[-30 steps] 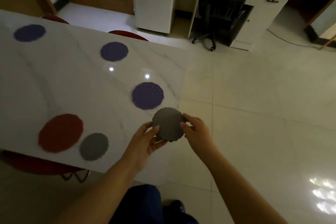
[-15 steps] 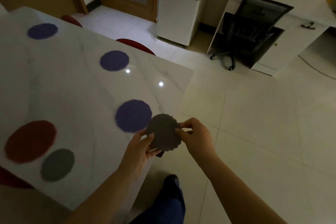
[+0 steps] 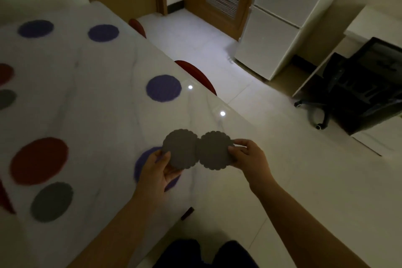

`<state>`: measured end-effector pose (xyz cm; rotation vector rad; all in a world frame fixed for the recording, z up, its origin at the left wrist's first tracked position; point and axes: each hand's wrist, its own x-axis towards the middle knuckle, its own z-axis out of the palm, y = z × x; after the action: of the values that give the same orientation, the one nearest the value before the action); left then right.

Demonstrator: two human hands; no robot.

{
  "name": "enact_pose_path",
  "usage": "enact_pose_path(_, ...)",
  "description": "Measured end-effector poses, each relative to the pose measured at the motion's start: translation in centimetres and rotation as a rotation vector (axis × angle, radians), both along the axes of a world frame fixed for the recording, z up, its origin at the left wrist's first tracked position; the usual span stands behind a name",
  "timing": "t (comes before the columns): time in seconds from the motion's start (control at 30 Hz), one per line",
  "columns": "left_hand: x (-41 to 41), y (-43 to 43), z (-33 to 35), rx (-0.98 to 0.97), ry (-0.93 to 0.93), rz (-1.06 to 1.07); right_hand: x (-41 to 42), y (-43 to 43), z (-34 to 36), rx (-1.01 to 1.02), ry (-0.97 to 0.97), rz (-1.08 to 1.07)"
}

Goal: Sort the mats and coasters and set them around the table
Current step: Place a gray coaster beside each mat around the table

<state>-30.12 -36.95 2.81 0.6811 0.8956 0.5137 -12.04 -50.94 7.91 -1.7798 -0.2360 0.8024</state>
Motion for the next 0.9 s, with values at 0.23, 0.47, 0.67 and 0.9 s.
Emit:
enact_pose_path(0.23, -0.9, 0.0, -1.3, 0.032, 0.073, 0.407, 6.7, 4.3, -2.5, -0.068, -0.014, 0.297)
enact_pose_path(0.47, 0.0, -5.0, -1.4, 0.016, 0.042, 0.812, 9.6, 9.8, -5.8, -0.157, 0.046, 0.674)
enact_pose_path(0.67, -0.5, -9.3, -0.7, -0.01, 0.063, 1.003, 9.5, 12.6, -8.7, -0.263, 0.056, 0.731)
enact_pose_path(0.9, -1.2, -10.8, 0.0, -0.018, 0.099, 1.069, 9.1, 14.6, -10.6, -0.327, -0.019, 0.771)
